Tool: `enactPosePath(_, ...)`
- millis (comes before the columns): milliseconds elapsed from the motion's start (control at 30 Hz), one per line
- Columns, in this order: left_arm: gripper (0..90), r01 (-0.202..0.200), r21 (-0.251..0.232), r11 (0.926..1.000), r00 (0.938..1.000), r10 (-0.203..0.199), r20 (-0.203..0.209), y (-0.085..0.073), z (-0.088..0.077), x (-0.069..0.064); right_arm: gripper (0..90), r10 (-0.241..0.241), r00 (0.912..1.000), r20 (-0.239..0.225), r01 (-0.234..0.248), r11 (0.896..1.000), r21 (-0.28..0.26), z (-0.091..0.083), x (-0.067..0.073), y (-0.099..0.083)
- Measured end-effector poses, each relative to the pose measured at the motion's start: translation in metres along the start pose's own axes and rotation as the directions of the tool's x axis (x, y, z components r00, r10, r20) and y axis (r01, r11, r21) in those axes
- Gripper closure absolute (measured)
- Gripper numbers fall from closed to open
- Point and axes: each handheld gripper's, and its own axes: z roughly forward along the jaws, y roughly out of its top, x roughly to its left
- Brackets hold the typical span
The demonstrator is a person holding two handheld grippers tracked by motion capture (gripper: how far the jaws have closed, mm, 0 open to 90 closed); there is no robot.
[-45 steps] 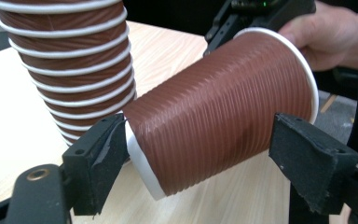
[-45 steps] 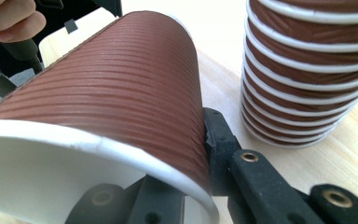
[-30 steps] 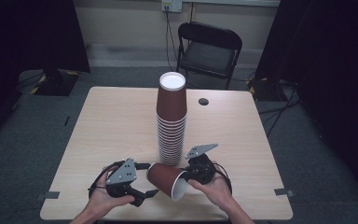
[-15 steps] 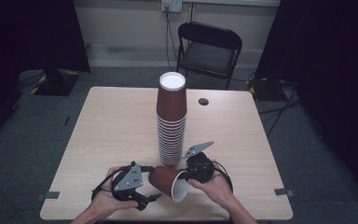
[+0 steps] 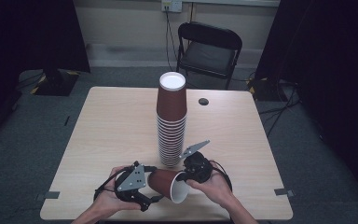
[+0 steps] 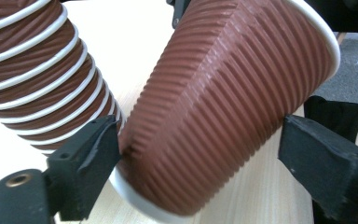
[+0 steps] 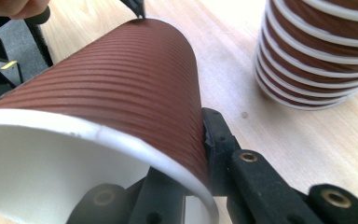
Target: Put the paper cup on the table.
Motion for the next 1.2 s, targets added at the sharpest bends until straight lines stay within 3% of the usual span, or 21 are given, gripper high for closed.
enactPosePath(233, 10.2, -0.055, 0.029, 0.9981, 0.9984, 0.055, -0.011, -0.001, 0.003, -0.006, 86.5, 0.007, 0.9998, -0.017, -0.006, 0.999, 0.032, 0.004, 0.001, 0.004)
enactPosePath(467, 9.2, -0.119, 0.062, 0.9909, 0.9926, 0.120, -0.016, -0.003, 0.010, -0.011, 87.0, 0.011, 0.9994, -0.034, -0.010, 0.999, 0.051, 0.007, 0.004, 0.007)
enactPosePath(600, 9.0, -0.103, 0.054, 0.9932, 0.9942, 0.104, -0.025, -0.004, 0.011, -0.012, 87.2, 0.017, 0.9994, -0.032, -0.016, 0.999, 0.050, 0.007, 0.004, 0.008)
enactPosePath(1000, 10.6, -0.130, 0.058, 0.9898, 0.9907, 0.132, -0.032, -0.005, 0.016, -0.009, 87.6, 0.022, 0.9990, -0.039, -0.021, 1.000, 0.023, 0.004, 0.006, 0.013)
enactPosePath(1067, 10.6, -0.103, 0.054, 0.9932, 0.9943, 0.105, -0.020, -0.004, 0.016, -0.008, 87.8, 0.018, 0.9991, -0.039, -0.017, 1.000, 0.025, 0.004, 0.007, 0.014)
enactPosePath(1200, 11.5, -0.104, 0.052, 0.9932, 0.9937, 0.106, -0.036, -0.004, 0.017, -0.008, 87.9, 0.017, 0.9992, -0.037, -0.016, 1.000, 0.025, 0.004, 0.006, 0.017)
